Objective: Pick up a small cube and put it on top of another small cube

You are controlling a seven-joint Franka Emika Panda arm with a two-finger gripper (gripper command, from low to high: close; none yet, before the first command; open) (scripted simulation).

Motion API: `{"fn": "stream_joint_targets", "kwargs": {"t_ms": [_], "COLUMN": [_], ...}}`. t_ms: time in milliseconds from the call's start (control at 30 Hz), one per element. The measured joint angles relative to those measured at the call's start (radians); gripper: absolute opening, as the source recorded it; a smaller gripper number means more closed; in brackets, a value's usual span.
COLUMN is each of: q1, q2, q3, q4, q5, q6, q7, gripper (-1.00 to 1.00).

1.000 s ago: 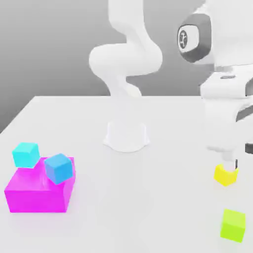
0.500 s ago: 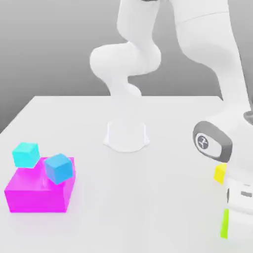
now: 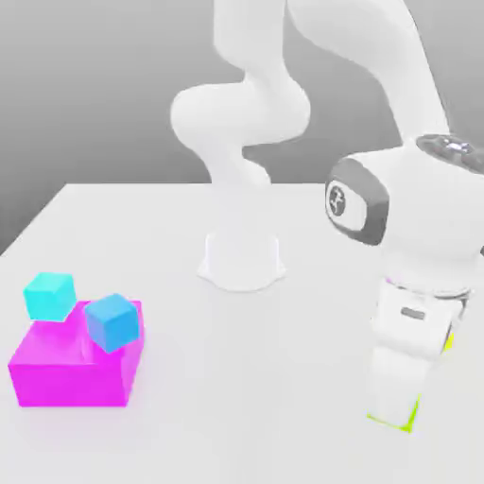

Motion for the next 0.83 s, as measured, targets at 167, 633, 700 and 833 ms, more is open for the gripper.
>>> {"fn": "stream_joint_targets", "kwargs": {"t_ms": [167,633,700,833], "q1": [-0.254,-0.609,-0.601,-0.597], "q2": [-0.169,-0.428,-0.370,-0.343], "q3": [-0.131,-0.508,-0.526,-0.533], "q4": [-0.073,-0.276,-0.294,-0.302], "q5": [-0.042,-0.080,-0.061,-0.053], "q6": [-0.081,-0.148,-0.073,-0.038], "q7": [-0.090,-0.375,-0.393,-0.400], "gripper": [-1.00,-1.00,-1.00,1.00]}}
